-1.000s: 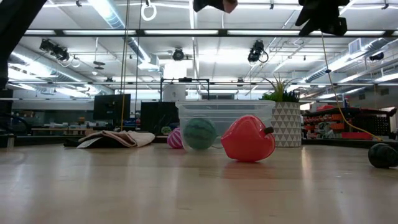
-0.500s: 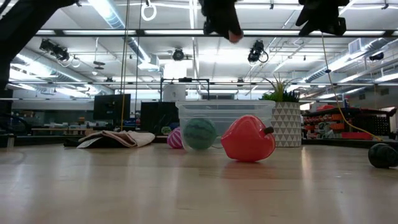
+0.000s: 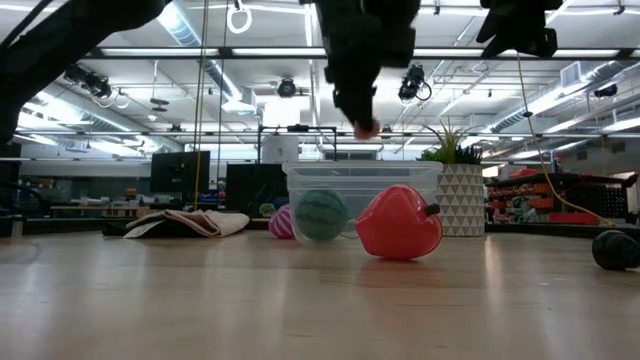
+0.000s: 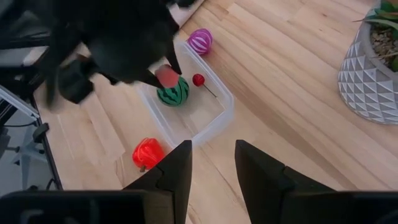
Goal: Pick and placing Produce into tupperware
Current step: Put the peach into the transparent bin
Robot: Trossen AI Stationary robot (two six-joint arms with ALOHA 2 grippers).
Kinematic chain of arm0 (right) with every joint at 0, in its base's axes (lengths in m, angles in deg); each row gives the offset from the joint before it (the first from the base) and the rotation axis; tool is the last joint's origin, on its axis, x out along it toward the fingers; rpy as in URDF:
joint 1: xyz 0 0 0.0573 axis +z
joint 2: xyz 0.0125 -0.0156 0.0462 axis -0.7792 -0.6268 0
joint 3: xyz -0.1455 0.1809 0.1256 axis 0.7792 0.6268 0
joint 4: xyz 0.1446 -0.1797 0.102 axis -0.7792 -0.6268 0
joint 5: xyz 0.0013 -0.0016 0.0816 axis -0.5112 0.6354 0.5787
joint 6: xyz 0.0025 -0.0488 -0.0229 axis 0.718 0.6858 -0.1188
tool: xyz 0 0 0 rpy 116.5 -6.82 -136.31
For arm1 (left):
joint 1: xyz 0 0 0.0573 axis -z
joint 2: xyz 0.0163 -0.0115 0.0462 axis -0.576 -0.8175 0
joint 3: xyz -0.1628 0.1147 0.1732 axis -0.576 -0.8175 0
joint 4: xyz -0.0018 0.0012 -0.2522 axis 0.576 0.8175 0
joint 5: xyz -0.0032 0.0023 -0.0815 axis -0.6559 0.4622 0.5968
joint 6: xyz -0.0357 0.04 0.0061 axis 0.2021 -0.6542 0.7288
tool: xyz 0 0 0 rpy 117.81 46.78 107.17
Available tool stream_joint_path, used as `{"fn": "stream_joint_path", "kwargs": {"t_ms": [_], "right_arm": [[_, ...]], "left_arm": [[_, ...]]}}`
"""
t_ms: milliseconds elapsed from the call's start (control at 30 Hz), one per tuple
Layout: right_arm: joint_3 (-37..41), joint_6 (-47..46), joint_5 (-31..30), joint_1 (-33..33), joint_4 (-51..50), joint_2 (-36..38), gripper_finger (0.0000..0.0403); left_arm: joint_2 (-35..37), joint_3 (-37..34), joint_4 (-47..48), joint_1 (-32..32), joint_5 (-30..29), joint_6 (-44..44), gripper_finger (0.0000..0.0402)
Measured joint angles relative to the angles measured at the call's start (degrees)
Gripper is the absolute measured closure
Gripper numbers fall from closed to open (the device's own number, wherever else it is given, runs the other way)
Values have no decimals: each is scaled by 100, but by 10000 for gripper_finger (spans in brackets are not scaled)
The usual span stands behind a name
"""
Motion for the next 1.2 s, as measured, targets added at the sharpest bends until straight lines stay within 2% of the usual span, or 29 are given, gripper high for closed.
{"fn": "stream_joint_path", "kwargs": {"t_ms": [200,467,667,933,1200], "right_arm": [[0,-42,1,1,0,-2,274],[0,-63,0,0,4,0,274],[0,-66,0,0,4,-2,274],[0,-66,0,0,7,-2,274],[0,-67,0,1,7,-2,274]], "left_arm": [[-400,-4,342,110,-326,-41,261],[-420,0,267,96,-724,-132,262],[-418,2,283,16,-751,-133,267],[-418,2,283,-16,-749,-136,242],[-415,2,285,-14,-749,-241,248]]}}
